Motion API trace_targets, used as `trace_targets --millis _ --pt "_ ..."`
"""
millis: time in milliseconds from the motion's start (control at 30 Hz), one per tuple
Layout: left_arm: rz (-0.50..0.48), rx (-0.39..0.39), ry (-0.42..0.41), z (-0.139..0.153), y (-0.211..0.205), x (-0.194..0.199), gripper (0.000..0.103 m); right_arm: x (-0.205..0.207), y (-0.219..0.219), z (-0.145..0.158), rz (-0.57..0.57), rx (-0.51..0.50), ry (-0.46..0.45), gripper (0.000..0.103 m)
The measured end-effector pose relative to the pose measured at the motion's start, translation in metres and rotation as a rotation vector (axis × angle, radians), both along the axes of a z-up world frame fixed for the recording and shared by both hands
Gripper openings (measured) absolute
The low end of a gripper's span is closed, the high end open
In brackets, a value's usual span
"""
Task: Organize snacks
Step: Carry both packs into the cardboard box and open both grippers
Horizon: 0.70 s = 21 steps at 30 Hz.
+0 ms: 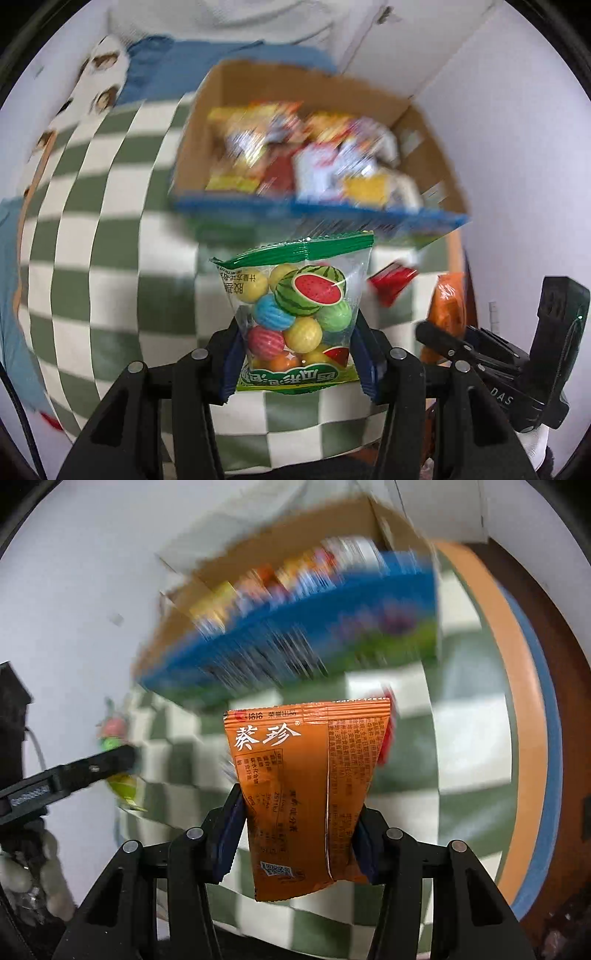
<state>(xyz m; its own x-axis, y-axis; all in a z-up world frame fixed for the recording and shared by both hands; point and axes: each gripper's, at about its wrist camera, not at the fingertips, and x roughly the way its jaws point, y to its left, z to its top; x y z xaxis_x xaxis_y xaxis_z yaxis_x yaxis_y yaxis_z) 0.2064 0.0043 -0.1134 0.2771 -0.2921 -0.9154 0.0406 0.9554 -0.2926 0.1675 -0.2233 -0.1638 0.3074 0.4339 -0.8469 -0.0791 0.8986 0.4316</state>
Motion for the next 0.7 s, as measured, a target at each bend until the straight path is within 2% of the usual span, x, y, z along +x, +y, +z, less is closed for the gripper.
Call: trace_targets --millis 100,200,300,467,700 --pt "-0.011 0.008 -0.048 0.022 -0.011 0.029 0.049 0.027 0.002 0.039 -0.001 0.031 -0.073 0.054" --pt "-0.012 0.052 -0.087 0.040 -0.011 0.067 0.049 0.059 0.007 0.062 -0.007 -0.013 -0.138 0.054" --pt "-0.003 0.093 -0.074 0.036 -0.010 0.094 0.049 0.101 -0.001 0.079 -0.019 -0.066 -0.172 0.054" --pt "0.001 0.133 0.037 0.001 0.000 0.147 0.049 0.162 0.000 0.075 -0.024 -0.164 -0.138 0.054" --pt "0.022 0.195 0.159 -0.039 0.015 0.184 0.049 0.228 0.009 0.044 -0.007 -0.234 -0.053 0.054"
